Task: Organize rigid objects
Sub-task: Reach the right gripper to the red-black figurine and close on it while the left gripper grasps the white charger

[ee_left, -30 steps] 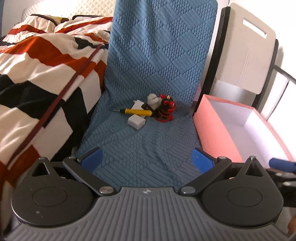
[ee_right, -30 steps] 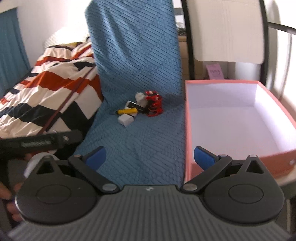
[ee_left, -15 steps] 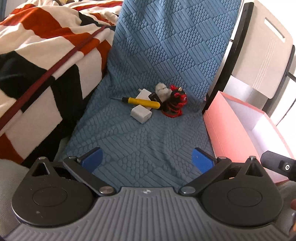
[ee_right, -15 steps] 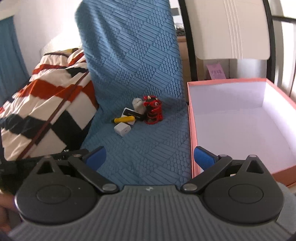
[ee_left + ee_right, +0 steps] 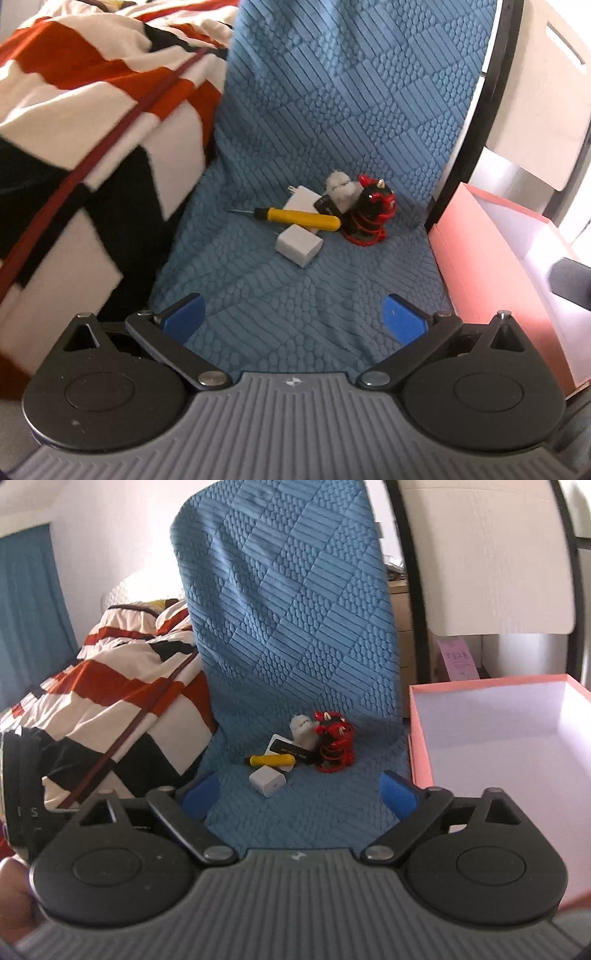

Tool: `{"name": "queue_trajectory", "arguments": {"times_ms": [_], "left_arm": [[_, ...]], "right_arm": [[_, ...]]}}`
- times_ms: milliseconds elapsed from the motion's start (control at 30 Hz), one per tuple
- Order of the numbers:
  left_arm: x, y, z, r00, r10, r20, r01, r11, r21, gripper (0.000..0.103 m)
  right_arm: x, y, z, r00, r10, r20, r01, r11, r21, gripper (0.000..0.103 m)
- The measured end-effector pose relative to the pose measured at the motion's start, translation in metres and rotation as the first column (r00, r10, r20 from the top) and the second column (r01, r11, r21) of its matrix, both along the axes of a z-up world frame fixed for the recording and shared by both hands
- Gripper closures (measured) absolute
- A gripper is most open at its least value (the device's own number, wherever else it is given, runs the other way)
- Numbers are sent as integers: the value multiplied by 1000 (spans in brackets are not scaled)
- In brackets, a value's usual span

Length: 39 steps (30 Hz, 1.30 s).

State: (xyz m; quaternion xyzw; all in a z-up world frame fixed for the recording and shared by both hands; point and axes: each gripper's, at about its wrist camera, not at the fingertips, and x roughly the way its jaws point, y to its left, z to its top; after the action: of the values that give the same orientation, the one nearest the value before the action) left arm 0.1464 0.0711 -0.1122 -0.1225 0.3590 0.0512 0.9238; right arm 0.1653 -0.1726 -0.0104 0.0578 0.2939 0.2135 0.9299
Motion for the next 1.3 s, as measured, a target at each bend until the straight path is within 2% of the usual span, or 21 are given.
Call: {"name": "queue_trajectory", "arguments": {"times_ms": [167, 233, 333, 600, 667, 800, 933, 1033, 1133, 1300], "left_arm": [[30, 2, -6, 999, -31, -18, 31, 999, 30, 1], [41, 4, -6, 999, -45, -20, 46, 999, 24, 1], [57, 4, -4, 998, -58, -13, 58, 998, 34, 1], [104, 12, -21, 995, -81, -66, 83, 996, 35, 4], [119, 12, -31, 990, -88, -114, 96, 994, 60, 5], [146, 26, -49, 982, -54, -182, 60, 998, 25, 9], [164, 27, -53, 978, -89, -190, 92, 996, 8, 10], [175, 22, -56, 975, -106, -198, 117, 992, 43, 14], [180, 13, -54, 970, -161, -183, 176, 982, 70, 16], [185, 0, -54, 955, -236, -181, 255, 963, 85, 16]], "right_arm": [[30, 12, -6, 999, 41, -1, -41, 999, -5, 17], [44, 14, -9, 999, 38, -5, -38, 999, -15, 21], [65, 16, -15, 1000, 20, 2, -20, 1000, -11, 21], [117, 49, -30, 992, 118, 50, -111, 986, -122, 23], [132, 55, -37, 994, 106, 26, -101, 984, -145, 23], [170, 60, -55, 994, 80, -69, -90, 983, -159, 23], [204, 63, -71, 989, 70, -128, -91, 982, -165, 24], [225, 63, -83, 982, 53, -180, -79, 986, -144, 23], [238, 66, -94, 977, 47, -209, -80, 985, -155, 23], [257, 70, -113, 966, 47, -252, -90, 983, -163, 23]]}}
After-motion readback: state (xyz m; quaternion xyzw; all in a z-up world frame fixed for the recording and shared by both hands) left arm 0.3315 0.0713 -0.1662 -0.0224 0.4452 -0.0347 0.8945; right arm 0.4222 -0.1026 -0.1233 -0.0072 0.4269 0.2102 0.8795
